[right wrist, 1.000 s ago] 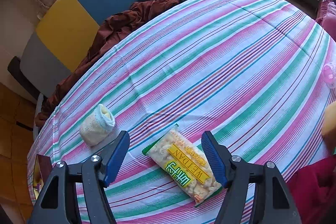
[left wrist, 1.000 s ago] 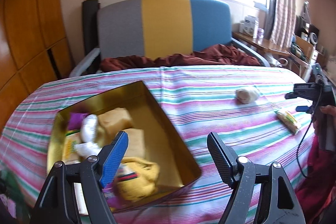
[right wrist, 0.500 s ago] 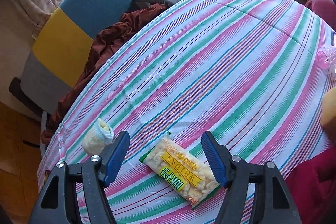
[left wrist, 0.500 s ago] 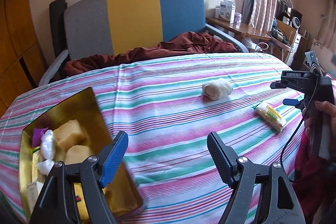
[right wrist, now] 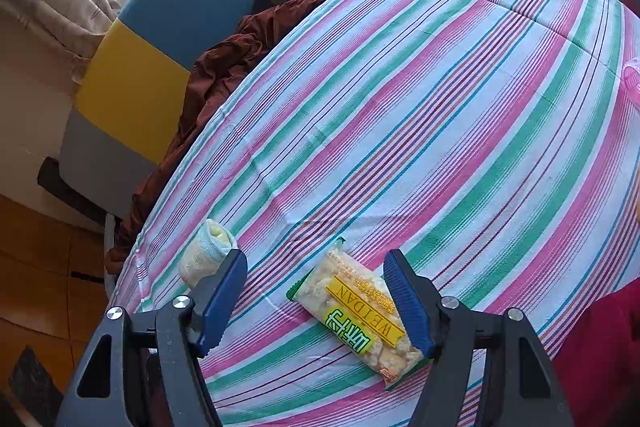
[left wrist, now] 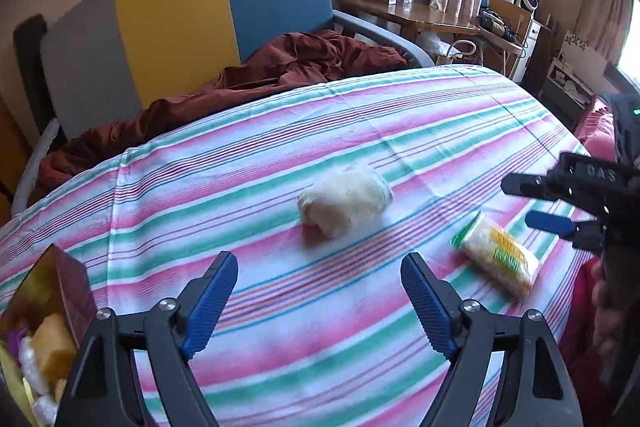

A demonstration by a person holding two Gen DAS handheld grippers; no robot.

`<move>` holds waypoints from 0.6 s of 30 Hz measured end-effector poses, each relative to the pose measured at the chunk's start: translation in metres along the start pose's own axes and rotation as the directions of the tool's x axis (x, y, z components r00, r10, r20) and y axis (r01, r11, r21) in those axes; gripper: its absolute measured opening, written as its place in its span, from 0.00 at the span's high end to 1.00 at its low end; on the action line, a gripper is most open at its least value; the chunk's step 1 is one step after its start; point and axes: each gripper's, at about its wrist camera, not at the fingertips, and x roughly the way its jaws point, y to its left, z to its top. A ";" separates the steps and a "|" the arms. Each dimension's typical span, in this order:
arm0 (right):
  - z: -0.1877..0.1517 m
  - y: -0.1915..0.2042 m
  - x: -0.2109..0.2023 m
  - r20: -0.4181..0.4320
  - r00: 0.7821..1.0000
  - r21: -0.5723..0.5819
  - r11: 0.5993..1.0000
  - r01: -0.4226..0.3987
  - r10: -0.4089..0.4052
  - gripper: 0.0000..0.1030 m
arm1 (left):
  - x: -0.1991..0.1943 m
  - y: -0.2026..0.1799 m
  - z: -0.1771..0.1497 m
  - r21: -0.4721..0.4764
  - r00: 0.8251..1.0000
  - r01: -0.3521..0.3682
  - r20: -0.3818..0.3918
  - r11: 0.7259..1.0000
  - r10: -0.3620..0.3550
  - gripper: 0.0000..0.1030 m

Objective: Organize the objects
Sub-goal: 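Move both tools back and grasp the white sock roll with the left tool, then grasp the WEIDAN cracker bar with the right tool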

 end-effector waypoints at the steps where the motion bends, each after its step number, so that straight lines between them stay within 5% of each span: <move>1: 0.000 0.000 0.000 -0.002 1.000 0.002 1.000 -0.007 0.007 0.30 | 0.007 -0.003 0.007 0.004 1.000 -0.006 0.003 1.000 0.006 0.16; 8: 0.001 -0.005 0.005 -0.034 0.998 0.032 0.998 -0.046 0.047 0.30 | 0.058 -0.019 0.042 0.004 1.000 -0.018 -0.008 1.000 0.018 0.00; 13: 0.001 -0.002 0.007 -0.042 0.998 0.018 0.998 -0.055 0.056 0.30 | 0.105 -0.023 0.050 -0.027 0.994 -0.074 -0.084 0.997 0.071 0.00; 14: 0.001 -0.002 0.007 -0.043 0.997 0.023 0.998 -0.057 0.058 0.30 | 0.115 -0.019 0.048 -0.055 0.991 -0.068 -0.119 0.996 0.061 0.04; 15: 0.001 -0.003 0.007 -0.044 0.997 0.029 0.998 -0.057 0.058 0.30 | 0.122 -0.013 0.043 -0.097 0.989 -0.053 -0.143 0.994 0.039 0.23; 16: 0.002 -0.005 0.007 -0.044 0.998 0.034 0.998 -0.053 0.055 0.30 | 0.127 -0.004 0.037 -0.168 0.987 -0.002 -0.161 0.986 -0.025 0.25; 18: 0.002 -0.007 0.007 -0.045 0.998 0.044 0.998 -0.052 0.054 0.30 | 0.116 0.002 0.029 -0.190 0.994 0.009 -0.108 0.982 -0.030 0.29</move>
